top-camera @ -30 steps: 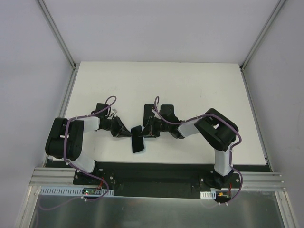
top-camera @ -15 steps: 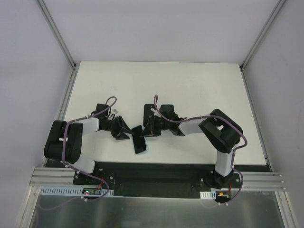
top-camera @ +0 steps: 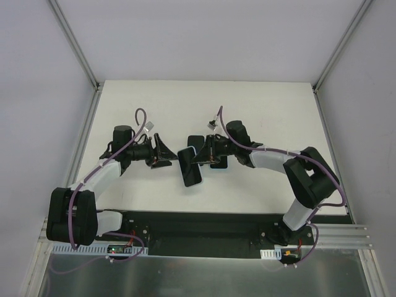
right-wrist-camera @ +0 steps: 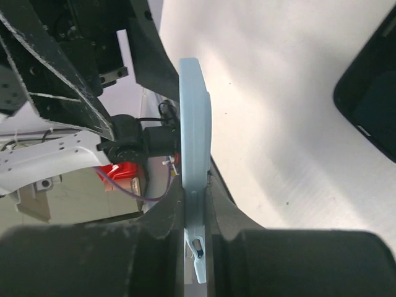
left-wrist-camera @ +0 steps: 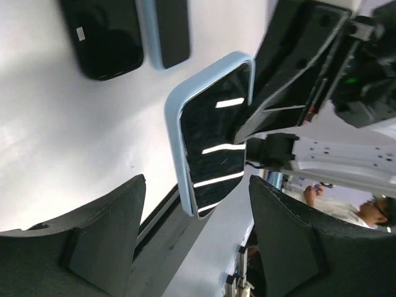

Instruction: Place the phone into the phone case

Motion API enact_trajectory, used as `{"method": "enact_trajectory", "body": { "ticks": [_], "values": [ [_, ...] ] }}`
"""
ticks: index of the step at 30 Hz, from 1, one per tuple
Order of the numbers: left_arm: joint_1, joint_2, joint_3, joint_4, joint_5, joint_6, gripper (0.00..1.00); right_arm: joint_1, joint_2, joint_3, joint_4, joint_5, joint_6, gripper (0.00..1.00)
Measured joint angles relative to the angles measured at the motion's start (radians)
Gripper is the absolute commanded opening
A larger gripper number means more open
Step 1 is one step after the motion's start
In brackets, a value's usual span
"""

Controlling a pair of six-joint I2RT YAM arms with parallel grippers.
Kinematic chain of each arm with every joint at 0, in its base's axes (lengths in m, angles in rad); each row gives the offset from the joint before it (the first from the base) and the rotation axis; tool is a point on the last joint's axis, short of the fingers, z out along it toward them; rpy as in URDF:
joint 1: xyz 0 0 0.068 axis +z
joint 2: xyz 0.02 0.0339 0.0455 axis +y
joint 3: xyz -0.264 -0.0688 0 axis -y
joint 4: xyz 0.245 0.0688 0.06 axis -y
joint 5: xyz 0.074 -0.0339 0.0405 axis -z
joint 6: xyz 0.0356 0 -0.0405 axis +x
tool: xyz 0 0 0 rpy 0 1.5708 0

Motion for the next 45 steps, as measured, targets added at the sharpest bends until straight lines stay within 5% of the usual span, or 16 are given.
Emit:
{"method": "enact_trajectory", "body": {
  "ticks": [8, 15, 23, 33, 45],
  "values": [
    [-0.043, 0.000, -0.077, 0.261, 0.108, -0.128, 0.59, -0.005, -0.018, 0.014, 0.087, -0.086, 0.110, 0.08],
    [-0.092, 0.004, -0.087, 0.410, 0.138, -0.217, 0.22, -0.007, -0.003, -0.015, 0.301, -0.105, 0.285, 0.14],
    [-0.099, 0.014, -0.109, 0.502, 0.156, -0.310, 0.01, -0.010, 0.013, -0.064, 0.388, -0.115, 0.338, 0.50],
    [-0.099, 0.037, -0.133, 0.610, 0.133, -0.447, 0.00, -0.010, 0.000, -0.188, 0.633, -0.181, 0.447, 0.54],
    [-0.097, 0.112, -0.140, 0.761, 0.105, -0.557, 0.00, 0.013, 0.062, -0.253, 0.815, -0.230, 0.625, 0.44]
  ]
}}
